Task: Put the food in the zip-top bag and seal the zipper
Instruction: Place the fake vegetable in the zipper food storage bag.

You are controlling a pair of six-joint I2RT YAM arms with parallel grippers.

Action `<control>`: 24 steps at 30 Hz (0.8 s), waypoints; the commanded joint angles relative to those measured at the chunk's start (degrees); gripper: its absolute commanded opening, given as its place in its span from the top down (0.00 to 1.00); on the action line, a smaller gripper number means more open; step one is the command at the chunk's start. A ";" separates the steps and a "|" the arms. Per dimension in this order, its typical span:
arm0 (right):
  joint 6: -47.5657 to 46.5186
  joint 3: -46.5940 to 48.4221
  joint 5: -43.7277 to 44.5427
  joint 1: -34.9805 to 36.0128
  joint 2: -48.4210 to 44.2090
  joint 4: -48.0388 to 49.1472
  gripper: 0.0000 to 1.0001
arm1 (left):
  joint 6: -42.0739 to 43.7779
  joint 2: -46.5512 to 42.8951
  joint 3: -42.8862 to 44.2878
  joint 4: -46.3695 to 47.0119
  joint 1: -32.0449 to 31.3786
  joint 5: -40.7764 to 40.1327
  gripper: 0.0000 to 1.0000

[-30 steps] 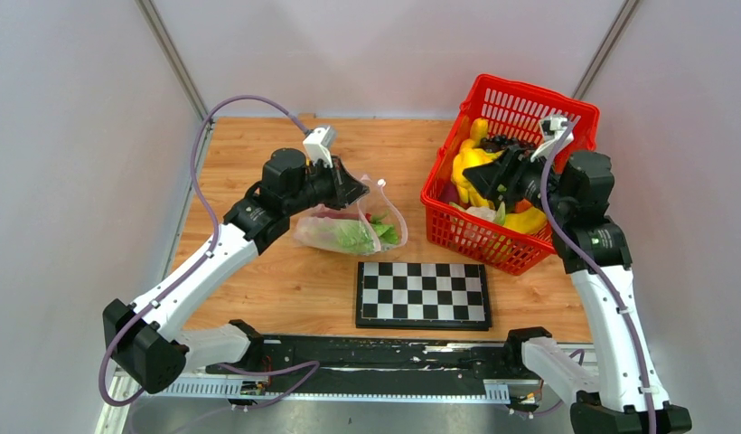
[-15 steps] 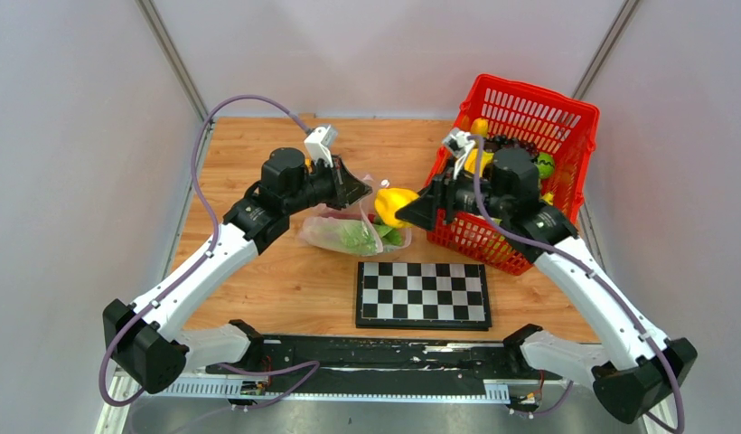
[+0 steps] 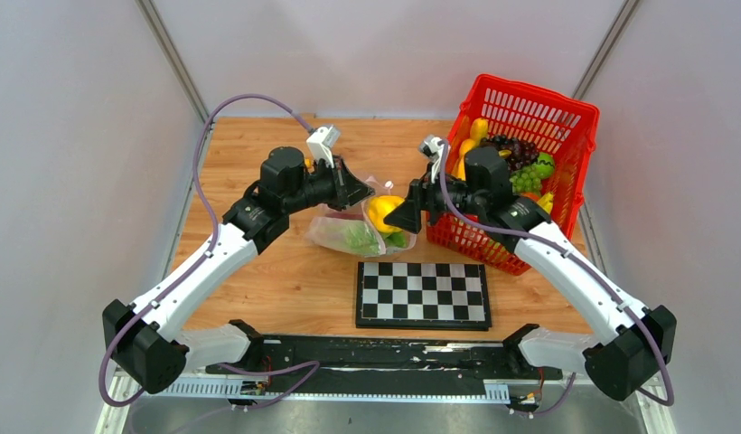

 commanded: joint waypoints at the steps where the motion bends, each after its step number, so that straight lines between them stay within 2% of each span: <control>1: -3.19 0.46 0.61 1.73 1.27 4.50 0.72 | -0.12 -1.96 3.57 5.65 0.21 4.43 1.00; 4: -6.33 2.77 2.76 3.12 3.48 1.14 0.70 | -0.89 -2.15 3.63 6.77 0.16 5.24 1.00; 8: -6.09 1.73 9.28 3.75 3.63 4.01 0.66 | -1.53 -2.10 3.73 7.49 0.16 6.35 1.00; 10: -5.44 0.63 11.48 3.76 2.68 6.26 0.57 | -1.77 -2.27 3.67 7.71 0.16 6.35 1.00; 13: -4.40 -1.34 12.81 3.74 0.77 9.39 0.35 | -1.57 -2.63 3.62 7.34 0.16 5.21 1.00; 16: -4.02 -2.26 13.22 3.79 -0.54 9.59 0.23 | -1.23 -2.66 3.55 6.76 0.16 3.91 1.00; 24: -4.33 -2.74 9.88 3.77 -0.10 6.39 0.18 | -1.44 -1.86 3.61 6.73 0.18 3.56 1.00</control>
